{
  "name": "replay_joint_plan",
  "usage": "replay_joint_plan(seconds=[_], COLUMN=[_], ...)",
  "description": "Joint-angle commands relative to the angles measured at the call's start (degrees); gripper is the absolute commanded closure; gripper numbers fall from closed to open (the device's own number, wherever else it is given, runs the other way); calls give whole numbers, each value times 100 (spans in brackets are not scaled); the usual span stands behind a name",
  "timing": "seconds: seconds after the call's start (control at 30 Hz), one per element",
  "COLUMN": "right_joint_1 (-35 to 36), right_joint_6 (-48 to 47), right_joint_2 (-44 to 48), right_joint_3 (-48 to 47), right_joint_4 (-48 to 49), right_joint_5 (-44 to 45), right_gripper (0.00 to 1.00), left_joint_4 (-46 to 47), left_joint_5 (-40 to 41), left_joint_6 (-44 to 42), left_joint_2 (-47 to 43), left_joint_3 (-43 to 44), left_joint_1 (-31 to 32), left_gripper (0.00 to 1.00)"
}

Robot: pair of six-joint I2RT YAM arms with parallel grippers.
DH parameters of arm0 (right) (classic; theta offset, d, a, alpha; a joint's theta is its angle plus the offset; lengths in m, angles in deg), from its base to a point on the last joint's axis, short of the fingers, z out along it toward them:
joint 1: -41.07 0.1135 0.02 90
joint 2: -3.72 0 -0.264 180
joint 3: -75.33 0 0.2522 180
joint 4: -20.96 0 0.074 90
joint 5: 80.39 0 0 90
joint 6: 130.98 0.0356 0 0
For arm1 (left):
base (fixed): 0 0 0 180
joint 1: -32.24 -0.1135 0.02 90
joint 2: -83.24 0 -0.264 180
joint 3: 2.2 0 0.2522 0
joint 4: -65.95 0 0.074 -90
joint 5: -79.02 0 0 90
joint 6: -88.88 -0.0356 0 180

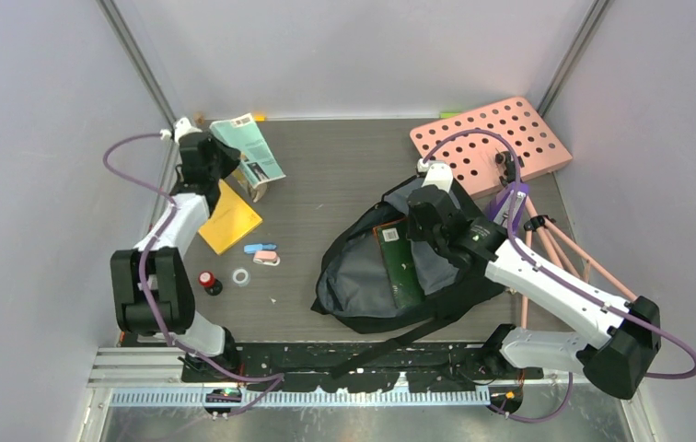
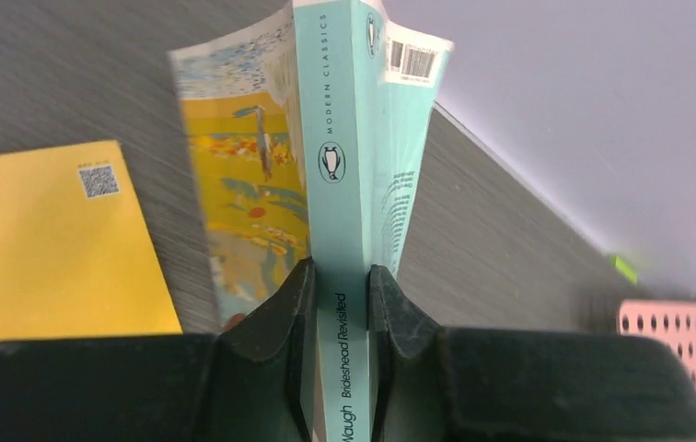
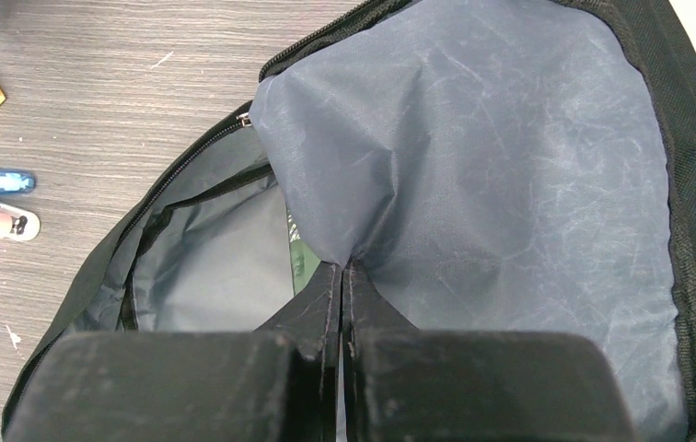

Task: Pack the student bag
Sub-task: Pick up the book from the center of the board.

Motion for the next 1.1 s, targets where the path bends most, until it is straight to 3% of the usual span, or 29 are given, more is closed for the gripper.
replay_joint_plan(seconds=[0.0, 0.2, 0.43, 0.63, 0.8, 1.07], right_joint_1=[6, 10, 10, 10, 10, 10], right_joint_6=[110, 111, 189, 248, 263, 296], right_joint_2=[419, 555, 685, 734, 747, 749], right_joint_3=[-217, -180, -81, -35, -17, 1], right_joint_4=[537, 458, 371, 312, 318, 313], right_joint_5=[115, 109, 95, 88, 81, 85], right_gripper=[100, 100, 100, 100, 100, 100], left_joint_4=[-2081, -4244, -5951, -6127, -6050, -5904], left_joint_5=[-1128, -1665, -1352, -1267, -638, -239], left_joint_6=[-1318, -2173, -2919, -2992, -2986, -3002], left_joint_2=[-539, -391, 152, 609, 953, 1156], left_joint_3=[1198, 2375, 3481, 3589, 3559, 3354], left_joint_1=[-5, 287, 1178, 1612, 2088, 2352], left_gripper=[100, 100, 100, 100, 100, 100])
